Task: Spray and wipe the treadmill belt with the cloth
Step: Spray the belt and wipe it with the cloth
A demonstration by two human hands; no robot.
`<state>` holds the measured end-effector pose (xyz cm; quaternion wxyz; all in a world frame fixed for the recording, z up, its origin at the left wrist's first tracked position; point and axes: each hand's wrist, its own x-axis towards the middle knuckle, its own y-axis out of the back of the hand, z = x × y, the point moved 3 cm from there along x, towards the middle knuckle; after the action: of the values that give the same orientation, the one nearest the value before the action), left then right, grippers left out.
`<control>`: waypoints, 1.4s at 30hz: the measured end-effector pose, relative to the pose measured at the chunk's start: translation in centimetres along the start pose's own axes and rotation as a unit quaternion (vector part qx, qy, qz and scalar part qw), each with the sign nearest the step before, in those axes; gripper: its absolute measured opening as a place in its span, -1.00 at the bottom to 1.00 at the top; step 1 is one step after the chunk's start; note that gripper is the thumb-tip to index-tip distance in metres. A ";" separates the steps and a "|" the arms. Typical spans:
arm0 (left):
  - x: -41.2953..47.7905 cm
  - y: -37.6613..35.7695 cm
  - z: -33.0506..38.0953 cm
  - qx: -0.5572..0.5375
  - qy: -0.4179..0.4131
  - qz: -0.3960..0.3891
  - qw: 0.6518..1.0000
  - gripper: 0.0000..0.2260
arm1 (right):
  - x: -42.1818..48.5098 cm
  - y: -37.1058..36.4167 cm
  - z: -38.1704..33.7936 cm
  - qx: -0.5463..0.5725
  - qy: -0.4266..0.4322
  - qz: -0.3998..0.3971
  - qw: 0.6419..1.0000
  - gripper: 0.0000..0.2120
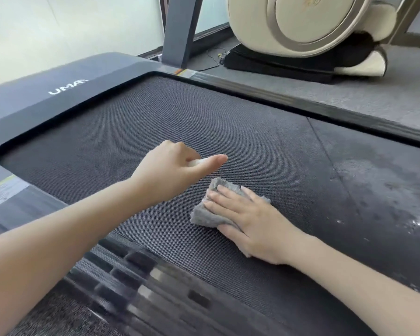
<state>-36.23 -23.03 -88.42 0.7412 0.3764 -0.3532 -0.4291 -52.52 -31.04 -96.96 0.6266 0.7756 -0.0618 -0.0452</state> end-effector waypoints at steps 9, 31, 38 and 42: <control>-0.8 1.0 -0.2 -0.025 -0.005 0.009 1.000 -0.16 | 8.7 1.9 9.5 -0.017 -0.247 0.025 0.969 -0.50; -0.6 1.3 -1.2 -0.061 -0.008 0.005 0.998 -0.16 | 10.4 1.3 9.1 -0.019 -0.247 0.015 0.969 -0.50; -0.6 1.3 -1.1 -0.064 -0.003 0.000 0.998 -0.16 | 4.6 -0.3 2.9 0.001 -0.130 0.042 0.991 -0.42; -0.6 1.1 -1.2 -0.059 0.000 -0.005 0.998 -0.16 | -1.9 -0.3 -1.2 0.004 -0.004 -0.015 1.000 -0.46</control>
<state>-34.99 -21.80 -88.15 0.7601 0.3338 -0.3252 -0.4528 -54.20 -29.57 -97.01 0.6227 0.7786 -0.0525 -0.0578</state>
